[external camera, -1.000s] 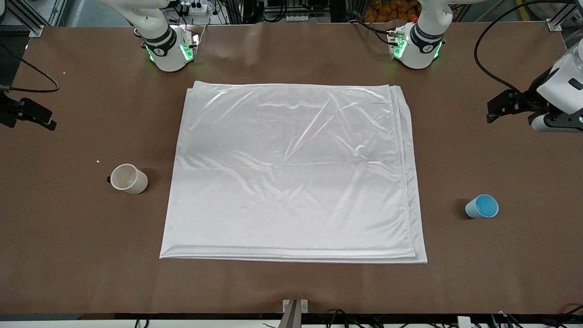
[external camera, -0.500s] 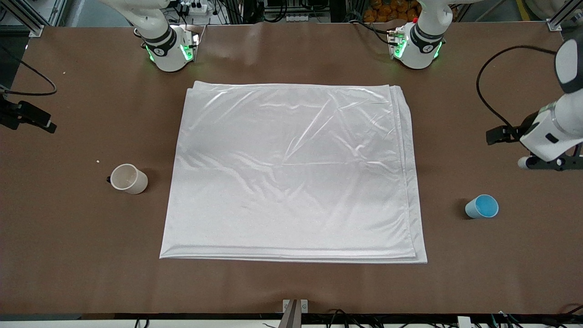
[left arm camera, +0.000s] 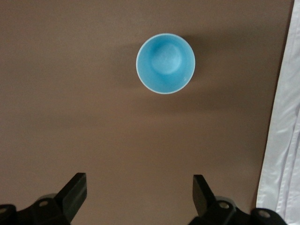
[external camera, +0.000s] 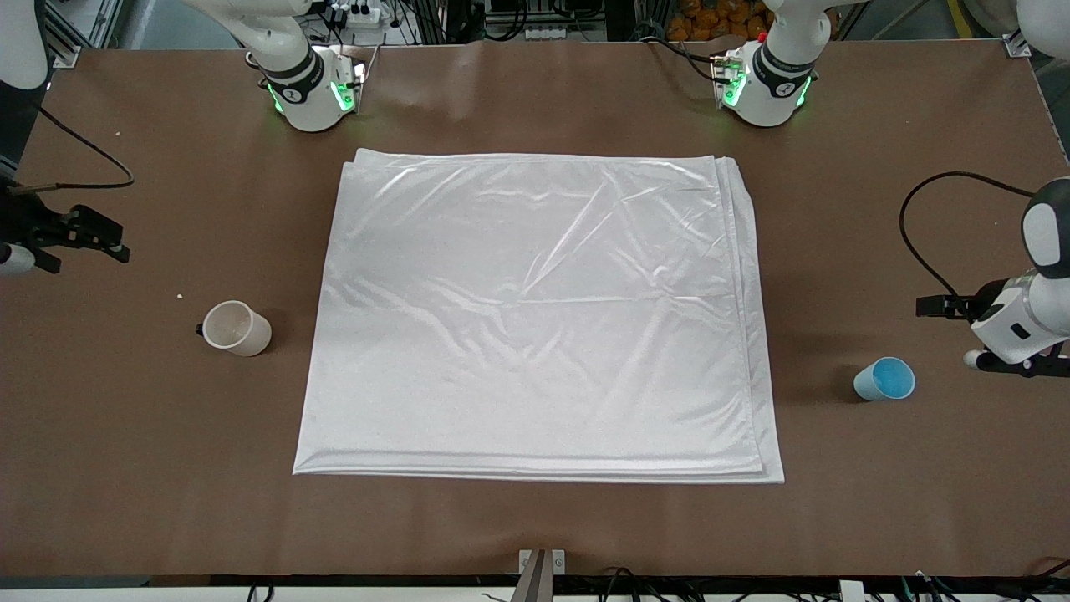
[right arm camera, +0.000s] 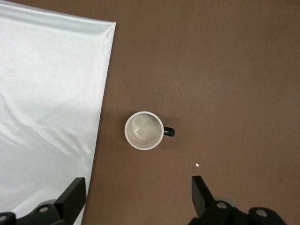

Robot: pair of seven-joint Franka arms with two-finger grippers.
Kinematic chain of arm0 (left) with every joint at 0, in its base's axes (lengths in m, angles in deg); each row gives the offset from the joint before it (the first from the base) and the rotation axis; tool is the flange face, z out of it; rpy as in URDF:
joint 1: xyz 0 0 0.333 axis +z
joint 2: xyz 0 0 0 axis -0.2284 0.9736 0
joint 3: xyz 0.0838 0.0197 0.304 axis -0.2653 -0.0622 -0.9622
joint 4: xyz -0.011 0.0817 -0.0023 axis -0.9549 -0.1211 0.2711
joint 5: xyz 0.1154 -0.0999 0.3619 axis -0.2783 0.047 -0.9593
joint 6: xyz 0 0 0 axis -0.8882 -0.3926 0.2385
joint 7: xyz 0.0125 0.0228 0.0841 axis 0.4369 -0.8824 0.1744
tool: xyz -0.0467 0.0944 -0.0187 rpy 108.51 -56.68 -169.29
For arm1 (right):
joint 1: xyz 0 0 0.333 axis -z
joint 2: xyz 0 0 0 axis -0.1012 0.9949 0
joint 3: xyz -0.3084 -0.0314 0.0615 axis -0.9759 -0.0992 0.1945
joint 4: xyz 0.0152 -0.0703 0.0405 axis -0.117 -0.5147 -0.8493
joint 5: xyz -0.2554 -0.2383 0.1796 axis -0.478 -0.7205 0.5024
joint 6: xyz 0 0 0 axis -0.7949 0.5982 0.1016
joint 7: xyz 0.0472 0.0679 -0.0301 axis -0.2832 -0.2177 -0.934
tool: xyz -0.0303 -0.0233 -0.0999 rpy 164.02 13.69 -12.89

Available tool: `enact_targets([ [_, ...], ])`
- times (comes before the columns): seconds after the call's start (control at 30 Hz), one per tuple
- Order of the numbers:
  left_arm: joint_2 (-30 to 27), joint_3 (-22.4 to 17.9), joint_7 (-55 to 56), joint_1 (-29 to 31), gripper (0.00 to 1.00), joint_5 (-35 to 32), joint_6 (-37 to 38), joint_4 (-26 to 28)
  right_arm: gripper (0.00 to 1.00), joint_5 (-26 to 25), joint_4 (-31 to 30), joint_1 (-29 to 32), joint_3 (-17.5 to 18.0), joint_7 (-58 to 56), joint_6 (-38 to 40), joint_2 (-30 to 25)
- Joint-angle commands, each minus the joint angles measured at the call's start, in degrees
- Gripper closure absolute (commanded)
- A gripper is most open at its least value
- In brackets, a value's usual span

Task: Place blue cup into white mug on cloth

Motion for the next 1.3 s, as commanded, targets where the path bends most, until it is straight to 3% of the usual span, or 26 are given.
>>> enact_targets([
  [0.0, 6.2, 0.4, -1.0, -0.1, 0.0, -1.1, -1.6, -5.5, 0.01, 0.1, -3.4, 0.3, 0.3, -7.7, -2.8, -0.7],
  [0.17, 10.4, 0.4, -1.0, -0.2, 0.0, -1.1, -3.1, -8.7, 0.0, -2.6, -4.9, 0.3, 0.4, -14.8, -4.5, 0.7],
  [0.67, 14.9, 0.3, -1.0, 0.5, 0.0, -1.1, -11.3, -9.0, 0.0, -3.0, -6.1, 2.5, 0.3, -46.1, -8.5, 8.9],
  [1.27, 18.1, 0.0, -1.0, 0.5, 0.0, -1.1, -16.8, -9.0, 0.0, -5.5, -6.5, 3.2, 0.3, -62.5, -17.7, 18.5],
])
